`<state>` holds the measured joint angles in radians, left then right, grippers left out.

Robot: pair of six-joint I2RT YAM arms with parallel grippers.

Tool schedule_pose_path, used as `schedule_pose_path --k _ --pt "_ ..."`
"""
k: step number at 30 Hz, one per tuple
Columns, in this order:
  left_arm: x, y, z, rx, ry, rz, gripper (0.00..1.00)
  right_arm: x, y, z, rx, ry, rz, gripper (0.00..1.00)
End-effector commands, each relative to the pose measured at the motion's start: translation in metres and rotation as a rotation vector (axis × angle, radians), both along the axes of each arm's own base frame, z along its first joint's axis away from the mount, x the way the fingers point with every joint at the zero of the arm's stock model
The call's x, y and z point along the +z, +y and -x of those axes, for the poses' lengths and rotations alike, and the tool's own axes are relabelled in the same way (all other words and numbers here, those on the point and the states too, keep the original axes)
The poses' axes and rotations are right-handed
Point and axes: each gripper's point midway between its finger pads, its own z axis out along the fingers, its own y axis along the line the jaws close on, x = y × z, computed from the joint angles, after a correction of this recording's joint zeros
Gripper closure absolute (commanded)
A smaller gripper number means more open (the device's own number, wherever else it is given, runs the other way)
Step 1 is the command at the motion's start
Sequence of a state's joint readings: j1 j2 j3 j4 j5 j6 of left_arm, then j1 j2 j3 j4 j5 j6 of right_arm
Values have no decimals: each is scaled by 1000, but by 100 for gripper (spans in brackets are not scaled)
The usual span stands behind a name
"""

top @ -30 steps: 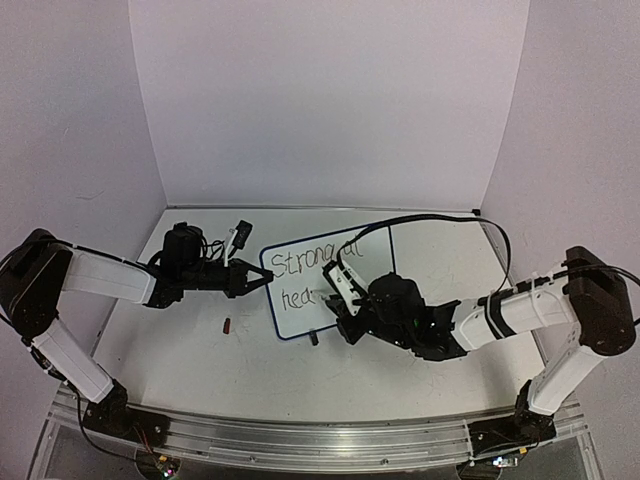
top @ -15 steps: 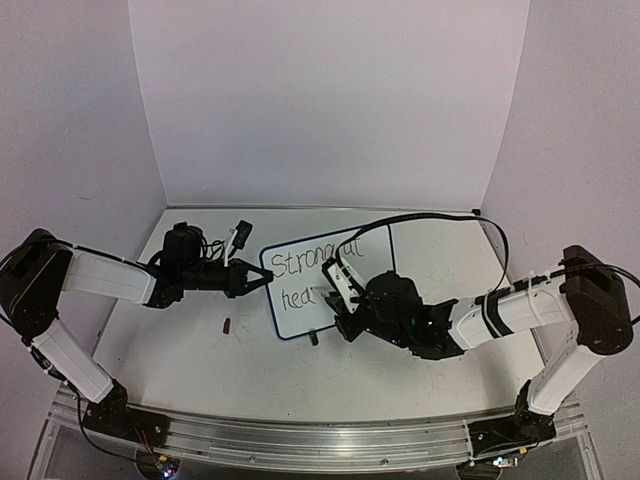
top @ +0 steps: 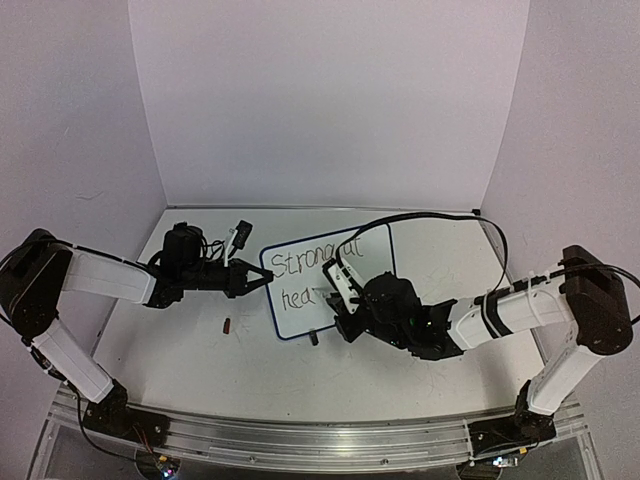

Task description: Write a sentence on the whiteboard

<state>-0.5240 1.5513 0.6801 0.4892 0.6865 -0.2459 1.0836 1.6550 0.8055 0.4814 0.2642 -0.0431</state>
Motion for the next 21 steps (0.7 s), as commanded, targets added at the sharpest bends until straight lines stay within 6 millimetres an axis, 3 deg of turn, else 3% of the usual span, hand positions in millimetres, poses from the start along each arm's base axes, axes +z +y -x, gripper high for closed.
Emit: schedule_pose_path --k 1,21 --pt "-8 15 -18 105 -30 -72 100 -1 -1 -2 -28 18 -7 100" --pt "-7 14 -18 101 -28 -72 100 -22 -4 11 2 96 -6 100"
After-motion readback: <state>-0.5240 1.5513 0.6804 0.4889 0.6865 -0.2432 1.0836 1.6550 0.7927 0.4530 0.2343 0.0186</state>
